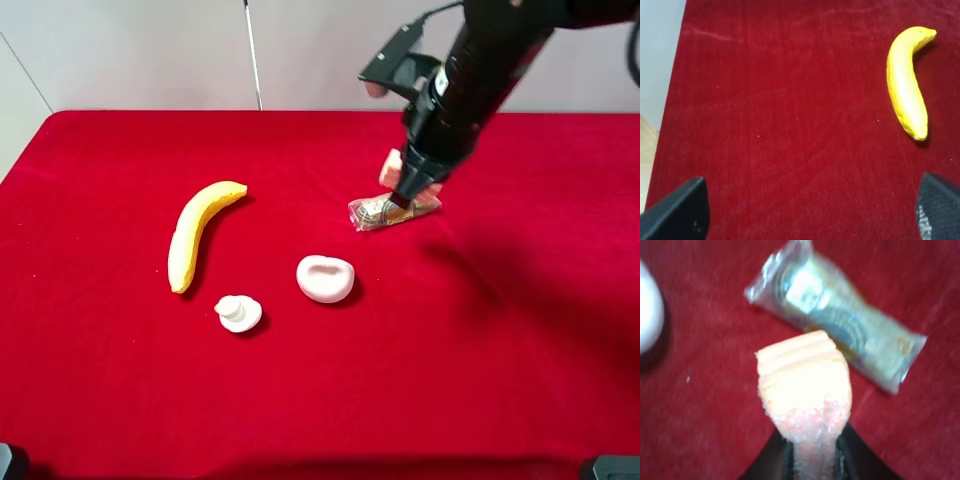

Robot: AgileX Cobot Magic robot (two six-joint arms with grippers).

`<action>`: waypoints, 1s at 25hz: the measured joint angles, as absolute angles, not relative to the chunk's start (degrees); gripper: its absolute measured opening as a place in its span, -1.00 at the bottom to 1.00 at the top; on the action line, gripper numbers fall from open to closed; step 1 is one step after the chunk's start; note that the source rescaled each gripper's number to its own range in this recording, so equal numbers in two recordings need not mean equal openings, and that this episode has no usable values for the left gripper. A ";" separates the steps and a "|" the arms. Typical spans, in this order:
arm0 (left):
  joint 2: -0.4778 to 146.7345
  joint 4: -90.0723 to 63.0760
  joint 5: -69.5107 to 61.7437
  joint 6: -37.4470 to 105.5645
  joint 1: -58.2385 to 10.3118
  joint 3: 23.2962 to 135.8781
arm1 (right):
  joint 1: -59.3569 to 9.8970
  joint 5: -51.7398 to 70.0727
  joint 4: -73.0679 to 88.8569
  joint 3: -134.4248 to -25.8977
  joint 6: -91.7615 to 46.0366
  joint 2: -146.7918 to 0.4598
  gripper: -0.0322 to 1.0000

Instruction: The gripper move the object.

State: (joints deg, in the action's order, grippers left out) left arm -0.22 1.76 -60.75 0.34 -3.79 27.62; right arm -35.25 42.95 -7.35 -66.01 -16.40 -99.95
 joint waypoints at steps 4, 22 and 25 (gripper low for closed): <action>-0.22 1.76 -60.75 0.34 -3.79 27.62 | -35.68 43.00 -8.20 -71.01 -16.40 -103.54 -0.91; -0.22 1.76 -60.75 0.34 -3.79 27.62 | -37.78 45.83 -8.29 -97.07 -20.99 -122.83 -0.91; -0.22 1.76 -60.75 0.34 -3.79 27.62 | -37.92 46.08 -6.98 -100.87 -23.02 -125.69 -0.91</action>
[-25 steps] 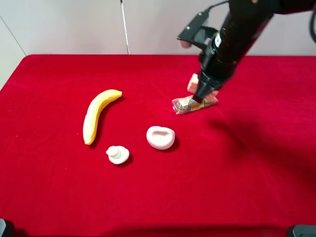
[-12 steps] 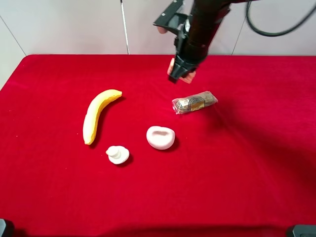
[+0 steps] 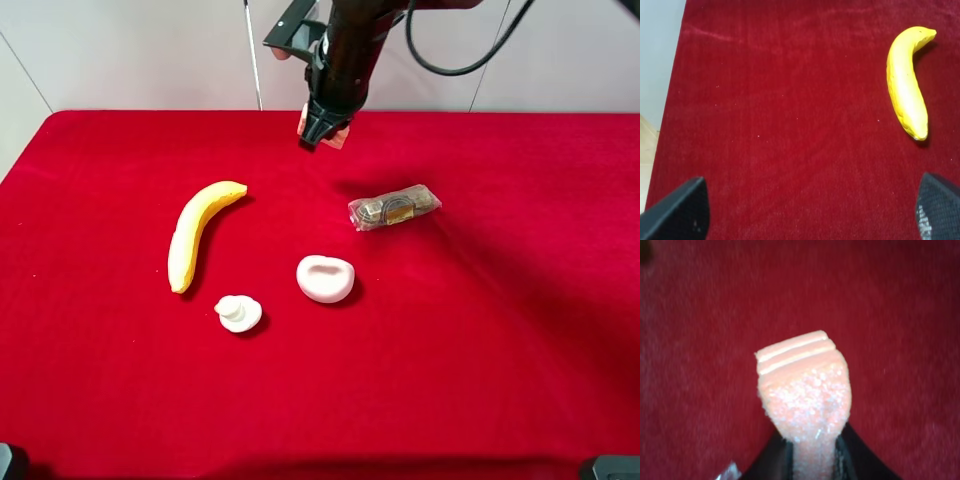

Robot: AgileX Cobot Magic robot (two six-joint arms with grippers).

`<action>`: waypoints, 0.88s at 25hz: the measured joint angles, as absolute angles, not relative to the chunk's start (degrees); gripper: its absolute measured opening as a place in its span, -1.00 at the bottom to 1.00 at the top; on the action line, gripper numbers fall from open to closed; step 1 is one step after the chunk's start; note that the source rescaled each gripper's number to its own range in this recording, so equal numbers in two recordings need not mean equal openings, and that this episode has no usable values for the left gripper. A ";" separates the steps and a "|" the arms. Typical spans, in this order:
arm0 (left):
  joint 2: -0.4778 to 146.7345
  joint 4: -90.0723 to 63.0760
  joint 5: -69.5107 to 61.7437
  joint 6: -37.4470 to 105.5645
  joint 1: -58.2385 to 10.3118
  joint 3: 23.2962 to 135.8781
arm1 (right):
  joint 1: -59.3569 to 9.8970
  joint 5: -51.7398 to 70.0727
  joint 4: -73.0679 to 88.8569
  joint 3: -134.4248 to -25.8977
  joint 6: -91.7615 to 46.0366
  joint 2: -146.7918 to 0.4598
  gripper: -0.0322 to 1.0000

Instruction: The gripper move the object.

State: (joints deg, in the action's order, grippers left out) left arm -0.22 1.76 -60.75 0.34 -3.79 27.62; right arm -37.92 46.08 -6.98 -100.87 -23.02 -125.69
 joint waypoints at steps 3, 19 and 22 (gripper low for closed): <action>-0.22 1.76 -60.75 0.34 -3.79 27.62 | -37.93 46.18 -5.39 -103.73 -25.47 -127.73 -0.91; -0.22 1.76 -60.75 0.34 -3.79 27.62 | -38.05 47.26 -1.08 -110.57 -35.28 -136.26 -0.94; -0.22 1.76 -60.75 0.34 -3.79 27.62 | -38.05 47.25 -1.03 -110.74 -35.73 -137.51 -0.94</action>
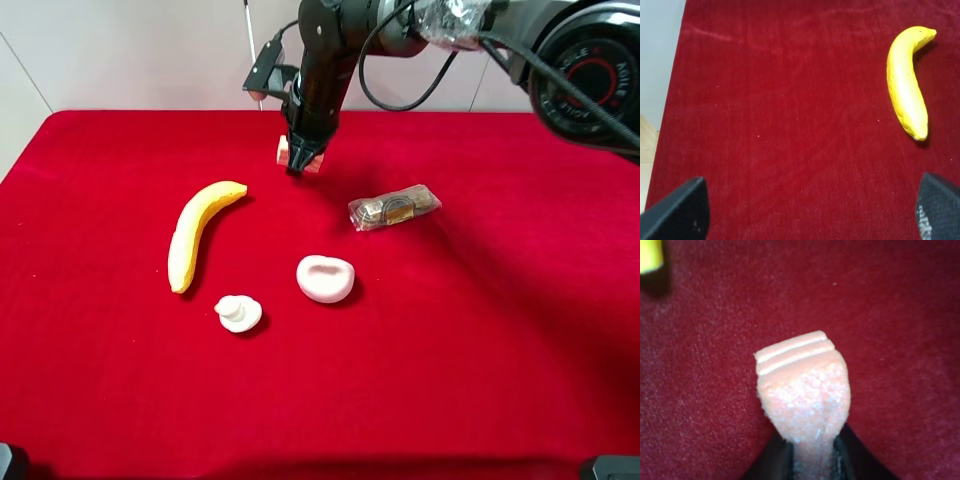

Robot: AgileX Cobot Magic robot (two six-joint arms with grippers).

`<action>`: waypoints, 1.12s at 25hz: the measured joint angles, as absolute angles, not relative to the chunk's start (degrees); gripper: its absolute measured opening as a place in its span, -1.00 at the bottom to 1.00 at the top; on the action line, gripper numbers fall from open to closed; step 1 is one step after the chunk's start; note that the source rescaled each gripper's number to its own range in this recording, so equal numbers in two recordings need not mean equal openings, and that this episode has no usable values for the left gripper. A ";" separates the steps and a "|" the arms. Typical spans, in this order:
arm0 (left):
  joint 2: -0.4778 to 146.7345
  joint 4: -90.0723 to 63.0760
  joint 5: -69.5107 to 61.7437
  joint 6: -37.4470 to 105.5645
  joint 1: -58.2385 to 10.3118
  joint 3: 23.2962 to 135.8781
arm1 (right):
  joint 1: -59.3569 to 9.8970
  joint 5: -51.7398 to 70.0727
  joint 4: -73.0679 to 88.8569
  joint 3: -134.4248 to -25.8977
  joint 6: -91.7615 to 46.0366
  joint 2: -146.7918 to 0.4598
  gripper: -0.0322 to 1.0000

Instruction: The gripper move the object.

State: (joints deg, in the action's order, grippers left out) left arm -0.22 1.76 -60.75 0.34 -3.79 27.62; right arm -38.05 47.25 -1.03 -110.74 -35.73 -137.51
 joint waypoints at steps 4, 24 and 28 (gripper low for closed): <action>-0.22 1.76 -60.75 0.34 -3.79 27.62 | -38.05 47.25 -0.86 -110.80 -35.73 -138.49 -0.94; -0.22 1.76 -60.75 0.34 -3.79 27.62 | -38.05 46.56 -0.84 -110.92 -35.77 -140.62 -0.94; -0.22 1.76 -60.75 0.34 -3.79 27.62 | -38.05 46.41 -0.40 -110.92 -35.77 -140.62 -0.94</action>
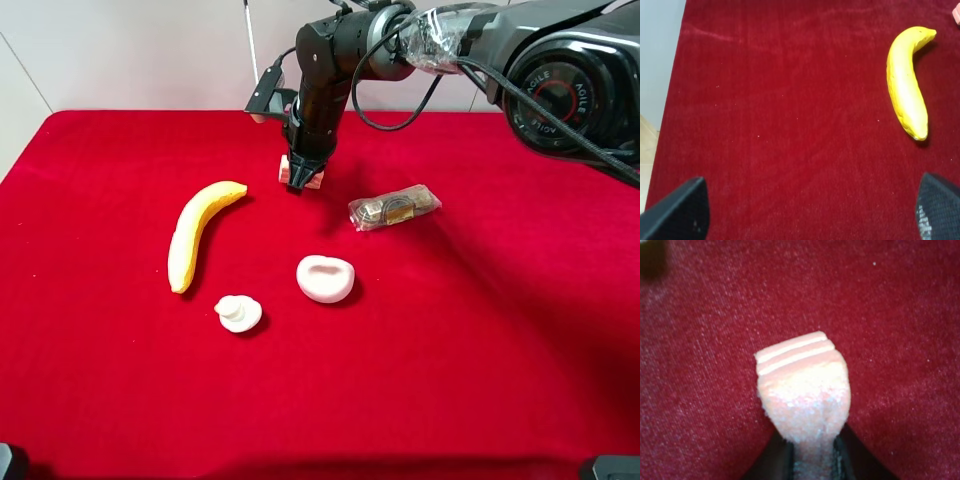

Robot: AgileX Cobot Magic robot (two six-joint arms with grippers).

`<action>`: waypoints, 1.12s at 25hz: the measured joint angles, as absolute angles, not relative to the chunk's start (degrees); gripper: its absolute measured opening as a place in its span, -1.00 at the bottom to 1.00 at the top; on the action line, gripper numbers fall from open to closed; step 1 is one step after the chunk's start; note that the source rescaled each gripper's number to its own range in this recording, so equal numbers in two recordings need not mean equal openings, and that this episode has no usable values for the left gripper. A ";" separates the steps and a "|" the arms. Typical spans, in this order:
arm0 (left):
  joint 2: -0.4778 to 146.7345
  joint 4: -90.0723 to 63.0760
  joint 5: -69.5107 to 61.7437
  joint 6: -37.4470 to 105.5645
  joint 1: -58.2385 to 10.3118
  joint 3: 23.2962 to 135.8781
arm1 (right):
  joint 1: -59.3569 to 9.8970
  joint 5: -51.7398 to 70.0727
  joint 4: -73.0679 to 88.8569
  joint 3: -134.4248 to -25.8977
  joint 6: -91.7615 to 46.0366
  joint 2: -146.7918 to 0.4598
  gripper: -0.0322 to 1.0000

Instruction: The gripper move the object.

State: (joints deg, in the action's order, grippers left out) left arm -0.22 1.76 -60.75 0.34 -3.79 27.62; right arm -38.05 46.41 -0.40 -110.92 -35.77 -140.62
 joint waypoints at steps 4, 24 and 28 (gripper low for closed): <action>-0.22 1.76 -60.75 0.34 -3.79 27.62 | -38.05 46.41 0.00 -110.92 -35.77 -140.62 -0.94; -0.22 1.76 -60.75 0.34 -3.79 27.62 | -38.05 47.28 0.00 -110.98 -35.91 -141.18 0.99; -0.22 1.76 -60.75 0.34 -3.79 27.62 | -38.05 47.28 -0.45 -110.98 -35.91 -141.18 1.00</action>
State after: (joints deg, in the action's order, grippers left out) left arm -0.22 1.76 -60.75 0.34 -3.79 27.62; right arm -38.05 47.28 -0.45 -110.98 -35.91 -141.18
